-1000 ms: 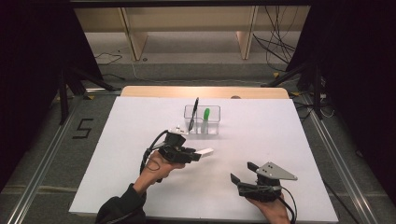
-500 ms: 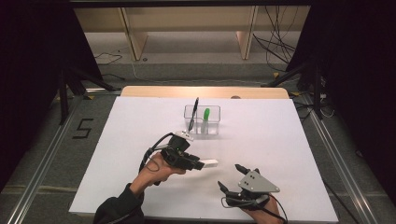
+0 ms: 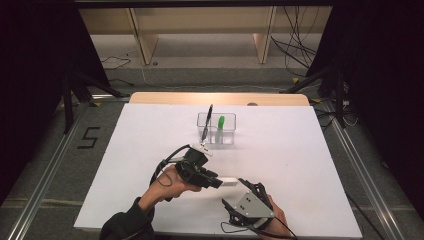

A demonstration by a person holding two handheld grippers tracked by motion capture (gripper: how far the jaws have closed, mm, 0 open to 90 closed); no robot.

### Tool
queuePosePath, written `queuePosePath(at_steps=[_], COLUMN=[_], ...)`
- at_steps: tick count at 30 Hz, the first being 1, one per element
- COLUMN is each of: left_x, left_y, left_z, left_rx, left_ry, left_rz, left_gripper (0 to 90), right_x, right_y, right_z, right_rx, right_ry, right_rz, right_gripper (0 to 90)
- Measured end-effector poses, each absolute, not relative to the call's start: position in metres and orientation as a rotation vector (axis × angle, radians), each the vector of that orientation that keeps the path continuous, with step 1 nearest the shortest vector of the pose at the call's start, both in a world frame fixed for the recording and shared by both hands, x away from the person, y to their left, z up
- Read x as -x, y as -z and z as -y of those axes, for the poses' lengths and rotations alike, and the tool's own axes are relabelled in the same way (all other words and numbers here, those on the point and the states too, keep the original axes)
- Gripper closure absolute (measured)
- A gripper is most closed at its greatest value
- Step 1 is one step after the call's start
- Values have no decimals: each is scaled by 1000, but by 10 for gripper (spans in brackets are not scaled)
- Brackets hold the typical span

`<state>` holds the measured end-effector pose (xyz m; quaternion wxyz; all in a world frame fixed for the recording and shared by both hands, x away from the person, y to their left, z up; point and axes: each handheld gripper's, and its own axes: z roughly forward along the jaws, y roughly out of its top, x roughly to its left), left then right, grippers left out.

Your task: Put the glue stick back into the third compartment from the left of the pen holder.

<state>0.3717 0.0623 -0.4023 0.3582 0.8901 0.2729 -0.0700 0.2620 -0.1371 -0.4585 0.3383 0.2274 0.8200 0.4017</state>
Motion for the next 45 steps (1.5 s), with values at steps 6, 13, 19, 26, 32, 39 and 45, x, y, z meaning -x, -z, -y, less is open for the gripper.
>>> queuePosePath(at_steps=[6,13,19,26,32,39,45], left_x=[-366,-362,-361,-360,-360,-361,-360], left_y=[402,401,401,402,402,403,402], left_z=[-56,-52,-51,-48,-49,-50,-50], left_rx=[-2321,-2340,-2342,-2353,-2353,-2355,-2336], left_ry=[197,211,223,227,228,225,187], left_rz=[-674,-643,-642,-636,-638,-643,-650], left_gripper=[649,649,649,649,649,647,626], right_x=[-261,-259,-257,-256,-255,-254,-256], right_y=[462,467,470,472,474,477,475], right_z=[128,119,116,113,110,107,109], right_rx=[-514,-415,-327,-292,-268,-264,-271], right_ry=[-960,-867,-771,-731,-719,-700,-714], right_rz=[-2097,-2071,-2055,-2037,-2032,-2020,-2024], right_gripper=[294,409,500,592,679,691,694])
